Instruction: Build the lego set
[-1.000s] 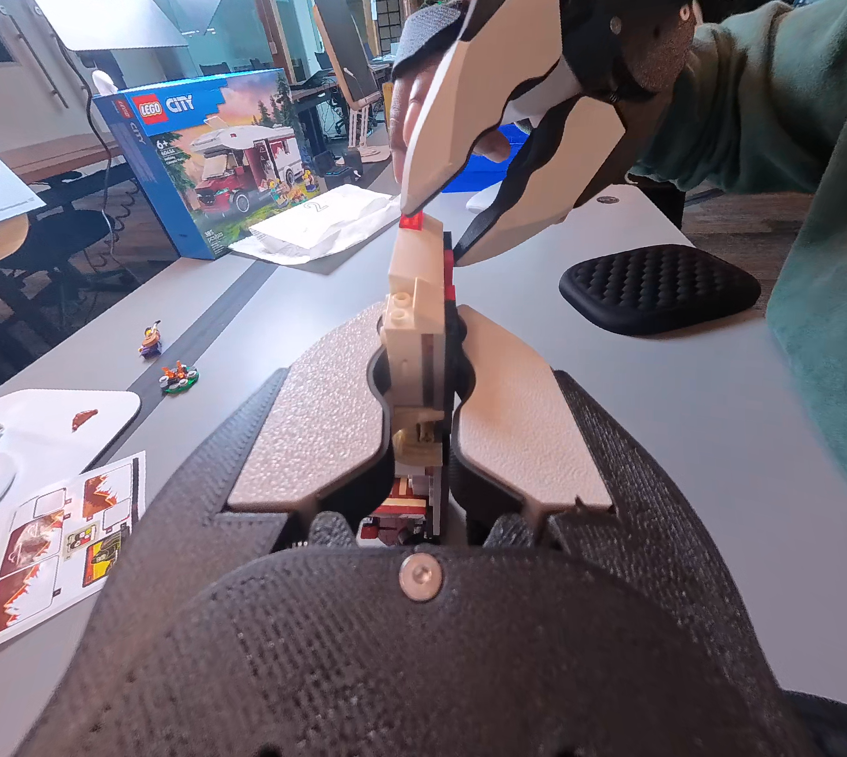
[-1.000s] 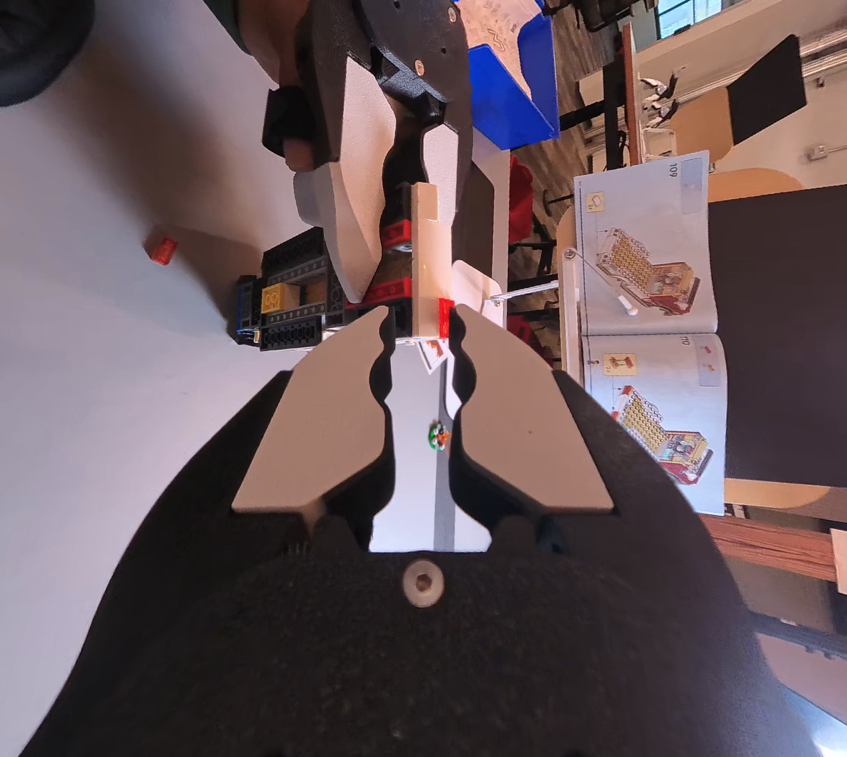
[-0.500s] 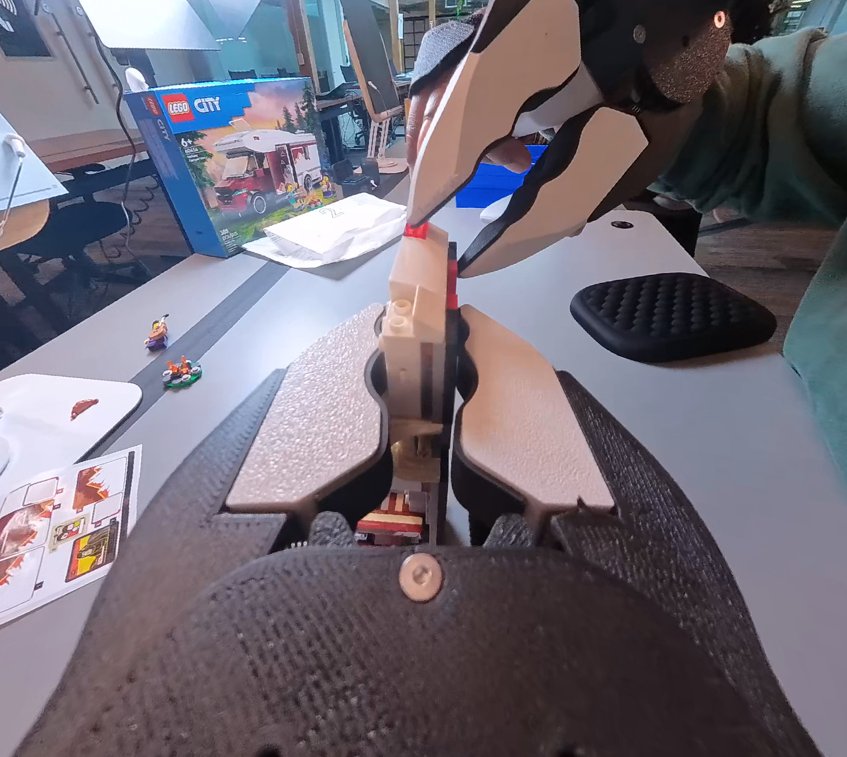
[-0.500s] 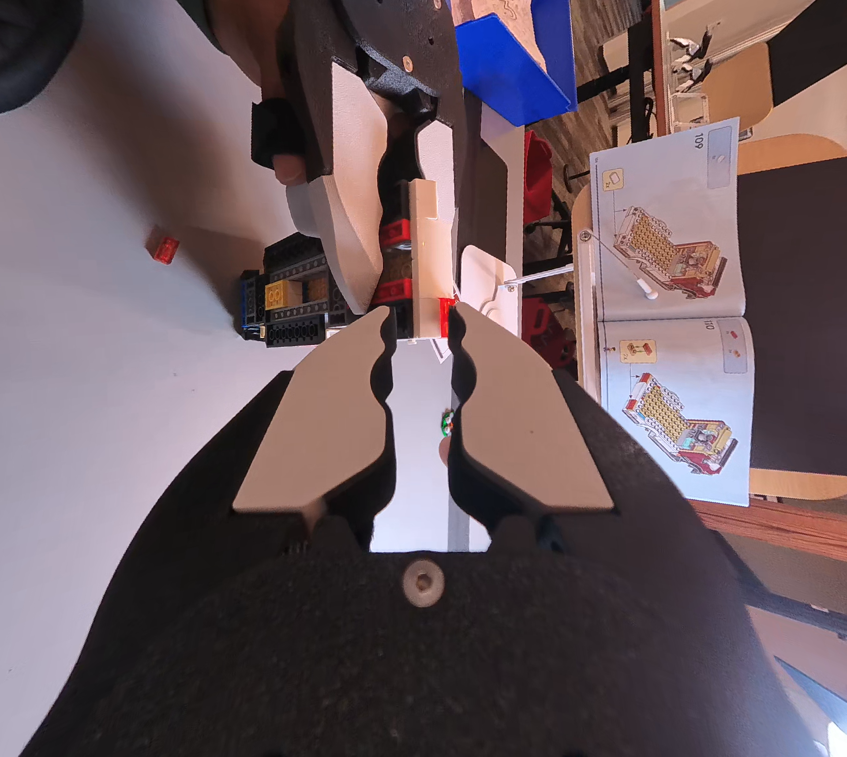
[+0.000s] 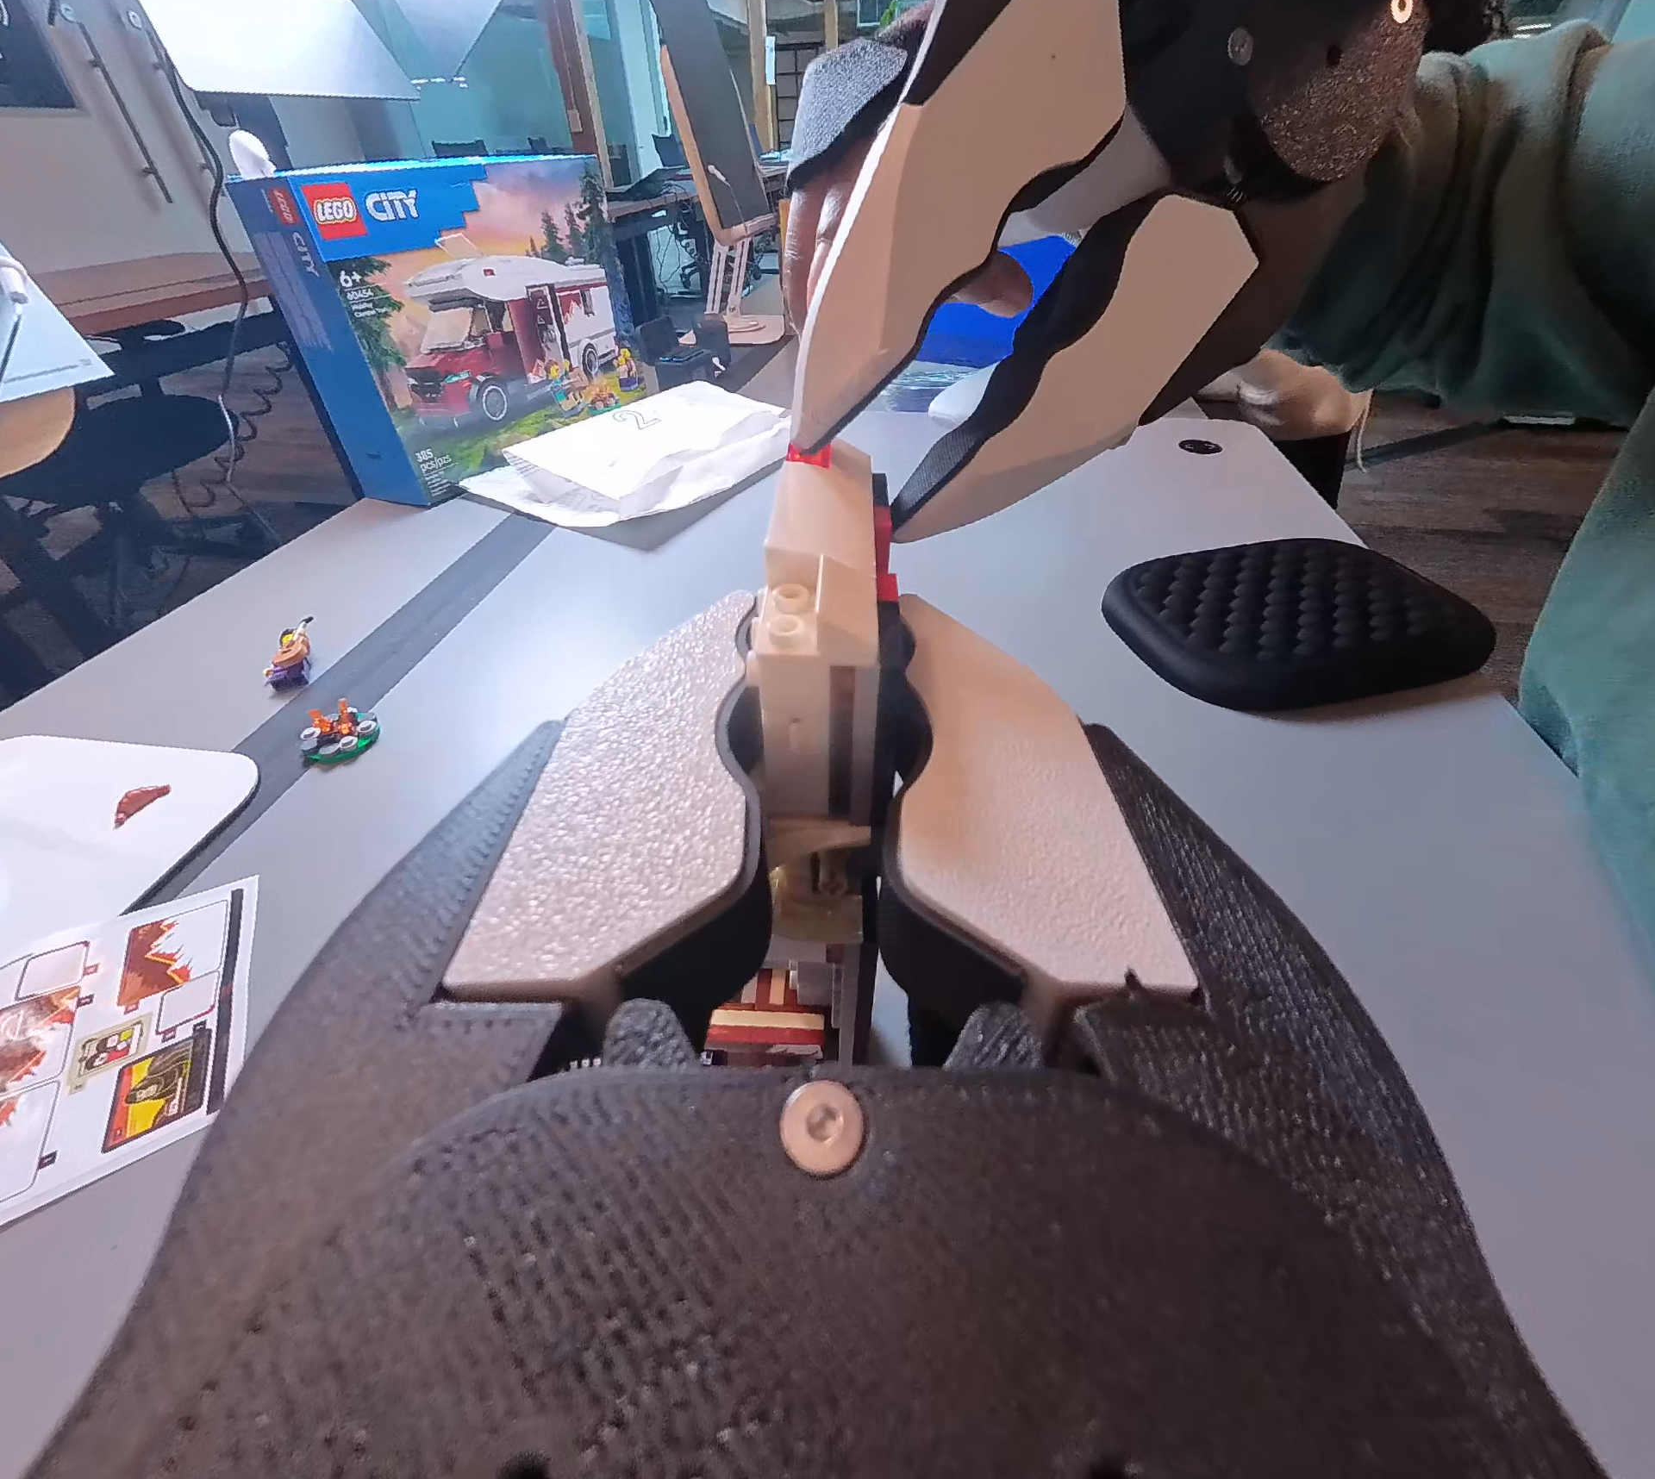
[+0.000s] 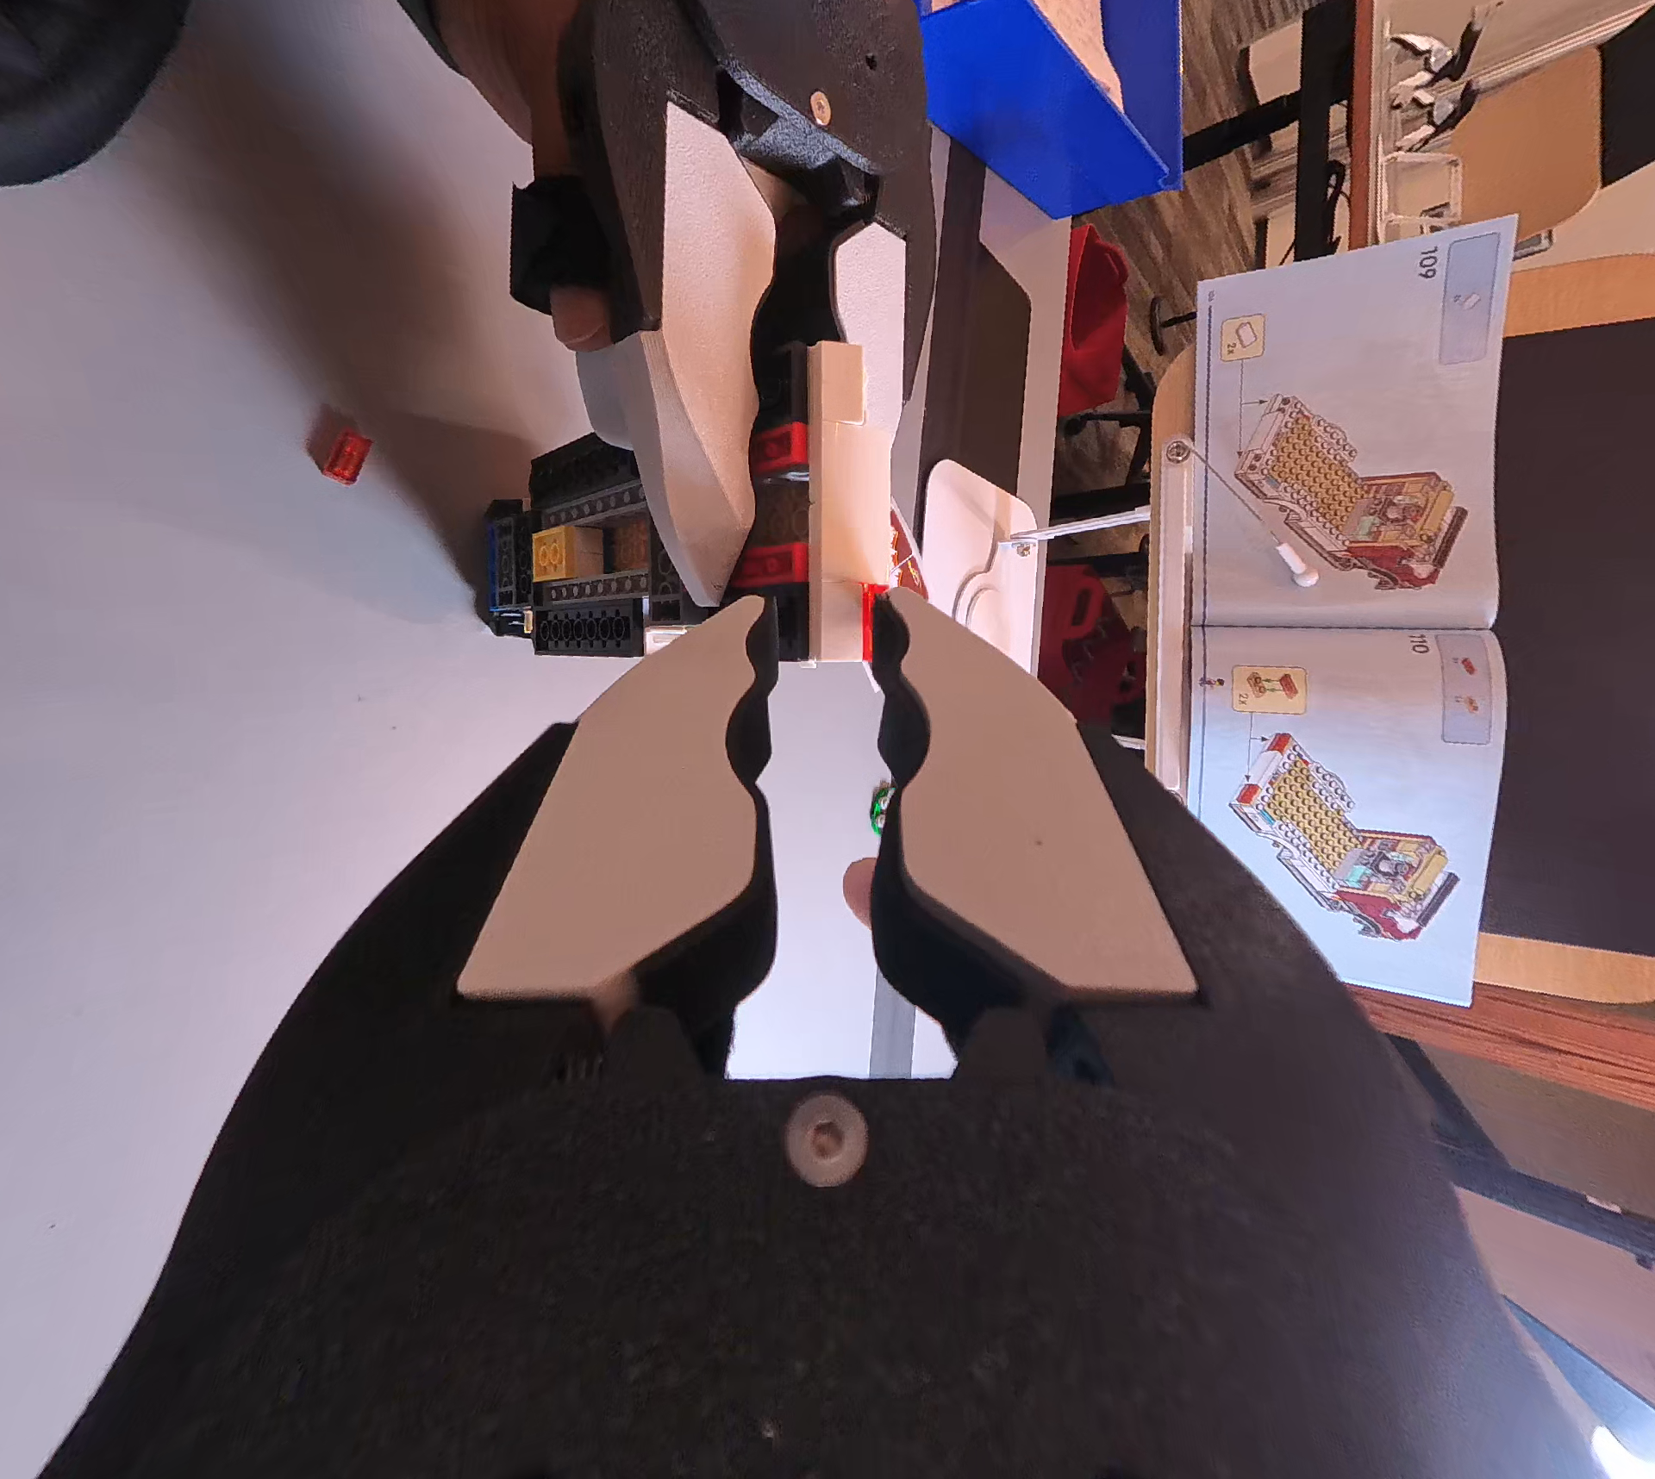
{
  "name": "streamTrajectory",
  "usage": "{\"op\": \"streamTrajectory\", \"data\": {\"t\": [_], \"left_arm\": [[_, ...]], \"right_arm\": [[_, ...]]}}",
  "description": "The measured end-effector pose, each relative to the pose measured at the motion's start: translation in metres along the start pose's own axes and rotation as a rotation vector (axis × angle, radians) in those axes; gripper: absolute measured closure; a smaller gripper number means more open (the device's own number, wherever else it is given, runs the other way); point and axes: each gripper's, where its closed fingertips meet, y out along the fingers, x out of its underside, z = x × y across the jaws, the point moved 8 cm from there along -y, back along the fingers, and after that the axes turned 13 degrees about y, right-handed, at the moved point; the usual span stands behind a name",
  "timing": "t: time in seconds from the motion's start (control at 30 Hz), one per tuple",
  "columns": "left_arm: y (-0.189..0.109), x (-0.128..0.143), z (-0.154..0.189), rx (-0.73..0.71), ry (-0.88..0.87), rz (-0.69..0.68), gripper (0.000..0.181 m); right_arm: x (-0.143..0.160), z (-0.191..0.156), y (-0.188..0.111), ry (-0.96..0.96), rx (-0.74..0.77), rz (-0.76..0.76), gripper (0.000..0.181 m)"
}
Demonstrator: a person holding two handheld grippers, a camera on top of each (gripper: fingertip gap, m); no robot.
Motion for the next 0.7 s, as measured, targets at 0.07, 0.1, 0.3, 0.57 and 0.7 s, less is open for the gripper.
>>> {"op": "streamTrajectory", "data": {"t": [0.07,0.1,0.3,0.57,0.7], "left_arm": [[-0.0001,0.0002,-0.0002,-0.001,-0.003,0.004,0.157],[-0.0002,0.0004,-0.0007,-0.002,-0.007,0.005,0.157],[-0.0001,0.0004,-0.001,-0.003,-0.008,0.006,0.157],[-0.0001,0.0001,0.0002,-0.003,0.001,0.006,0.157],[-0.0003,0.0002,-0.0003,-0.005,-0.003,0.007,0.157]], "right_arm": [[-0.0011,0.0008,0.0004,0.007,-0.01,-0.01,0.161],[-0.0013,0.0016,0.0008,0.017,-0.016,-0.013,0.161],[-0.003,0.0033,0.0009,0.026,-0.038,-0.03,0.161],[-0.0046,0.0024,-0.0005,0.025,-0.05,-0.038,0.161],[-0.0046,0.0025,-0.0002,0.036,-0.049,-0.035,0.161]]}}
